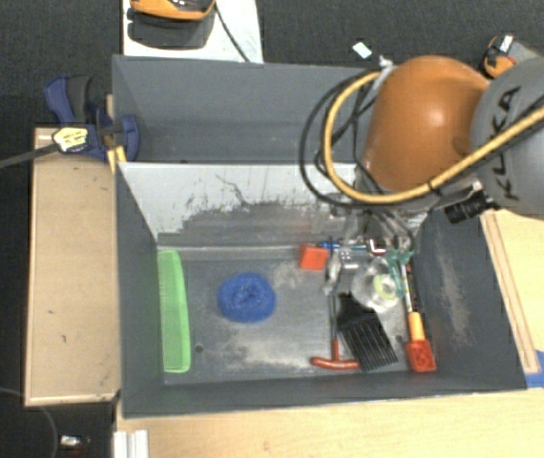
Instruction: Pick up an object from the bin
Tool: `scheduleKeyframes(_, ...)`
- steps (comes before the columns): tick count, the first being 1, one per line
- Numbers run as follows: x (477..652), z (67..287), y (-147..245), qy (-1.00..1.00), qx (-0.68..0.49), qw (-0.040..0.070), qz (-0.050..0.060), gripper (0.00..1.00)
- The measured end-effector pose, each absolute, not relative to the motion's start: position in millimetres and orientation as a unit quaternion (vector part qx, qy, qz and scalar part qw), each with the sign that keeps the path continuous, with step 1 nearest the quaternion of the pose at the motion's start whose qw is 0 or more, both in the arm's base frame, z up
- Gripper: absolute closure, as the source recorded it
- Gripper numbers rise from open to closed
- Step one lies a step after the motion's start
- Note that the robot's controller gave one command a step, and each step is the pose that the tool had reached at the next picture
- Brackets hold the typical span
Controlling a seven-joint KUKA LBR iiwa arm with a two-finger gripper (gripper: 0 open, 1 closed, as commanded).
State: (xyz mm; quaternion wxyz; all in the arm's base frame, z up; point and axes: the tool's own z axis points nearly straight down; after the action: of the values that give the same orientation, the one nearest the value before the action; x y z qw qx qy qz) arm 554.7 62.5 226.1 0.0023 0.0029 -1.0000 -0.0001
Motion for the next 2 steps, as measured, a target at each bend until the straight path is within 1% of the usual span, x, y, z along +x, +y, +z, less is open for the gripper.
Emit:
scheduleKeyframes(1,556.2,231,62,-1.000,0.002,-0.002,-0.001,0.00)
scheduleKeyframes(2,557.8,145,106,-1.000,0.024,-0.004,-0.001,0.00)
